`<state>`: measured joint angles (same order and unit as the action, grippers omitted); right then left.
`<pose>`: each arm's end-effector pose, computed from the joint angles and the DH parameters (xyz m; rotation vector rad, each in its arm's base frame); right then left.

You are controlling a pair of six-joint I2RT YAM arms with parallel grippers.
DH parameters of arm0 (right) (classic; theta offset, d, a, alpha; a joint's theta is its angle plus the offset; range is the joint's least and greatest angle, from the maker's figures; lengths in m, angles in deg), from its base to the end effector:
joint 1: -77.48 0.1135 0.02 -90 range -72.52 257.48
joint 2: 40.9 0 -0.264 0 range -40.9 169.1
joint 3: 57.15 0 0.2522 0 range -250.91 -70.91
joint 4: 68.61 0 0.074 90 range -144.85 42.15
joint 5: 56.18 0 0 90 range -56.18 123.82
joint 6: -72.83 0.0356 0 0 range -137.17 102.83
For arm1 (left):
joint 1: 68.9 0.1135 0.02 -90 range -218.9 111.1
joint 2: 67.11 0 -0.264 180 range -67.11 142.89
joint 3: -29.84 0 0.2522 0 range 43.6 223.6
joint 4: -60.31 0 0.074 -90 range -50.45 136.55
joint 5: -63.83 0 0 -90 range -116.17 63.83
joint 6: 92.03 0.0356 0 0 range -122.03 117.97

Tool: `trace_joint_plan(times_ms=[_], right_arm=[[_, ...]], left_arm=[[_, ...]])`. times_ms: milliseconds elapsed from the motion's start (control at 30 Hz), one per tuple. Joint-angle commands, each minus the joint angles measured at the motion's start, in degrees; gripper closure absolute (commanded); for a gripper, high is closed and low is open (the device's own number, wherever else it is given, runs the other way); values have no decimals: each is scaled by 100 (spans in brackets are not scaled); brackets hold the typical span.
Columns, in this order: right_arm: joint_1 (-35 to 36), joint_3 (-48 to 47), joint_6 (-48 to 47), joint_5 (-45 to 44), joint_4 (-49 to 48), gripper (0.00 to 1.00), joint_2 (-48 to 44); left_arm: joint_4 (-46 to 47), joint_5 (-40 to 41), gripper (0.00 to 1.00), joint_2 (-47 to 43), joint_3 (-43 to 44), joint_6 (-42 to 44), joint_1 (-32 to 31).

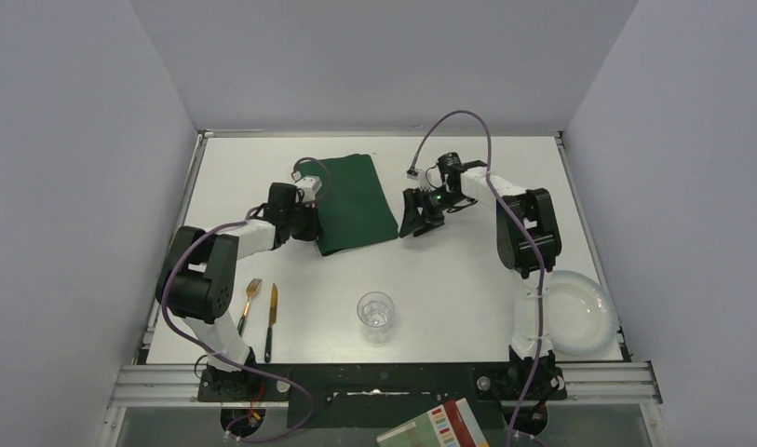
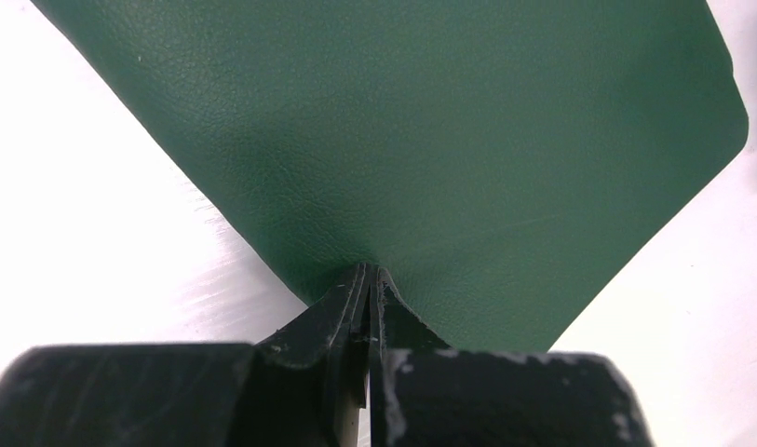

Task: Set the dinner table for one person
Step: Flatten out the napkin at the center of the board.

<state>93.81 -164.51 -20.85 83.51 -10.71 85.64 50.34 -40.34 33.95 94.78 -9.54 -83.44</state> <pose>0.4118 0.1489 0.1482 -0.6168 2.6703 1.2936 0.3362 -0.0962 0.1458 0.2664 2.3811 -0.4764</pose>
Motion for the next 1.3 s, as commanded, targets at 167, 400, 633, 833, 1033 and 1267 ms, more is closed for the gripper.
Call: trace_joint_plan(times_ms=[167, 400, 633, 833, 1033, 1267], right_arm=[[602, 49, 14, -923, 141, 35, 612], [821, 211, 85, -1018, 16, 35, 588], [845, 777, 183, -1524, -499, 36, 269], [714, 1220, 205, -2160, -1045, 36, -100], [440, 1364, 219, -2304, -1102, 36, -239], [405, 1461, 223, -2279, -1152, 36, -303]], left_arm=[[-190, -170, 100, -165, -93, -153, 101], [-142, -244, 100, -173, -117, -207, 113], [-129, -283, 100, -176, -117, -233, 125], [-140, -345, 100, -139, -117, -258, 136], [-159, -367, 100, -121, -99, -278, 137], [-159, -375, 100, -104, -67, -295, 137]])
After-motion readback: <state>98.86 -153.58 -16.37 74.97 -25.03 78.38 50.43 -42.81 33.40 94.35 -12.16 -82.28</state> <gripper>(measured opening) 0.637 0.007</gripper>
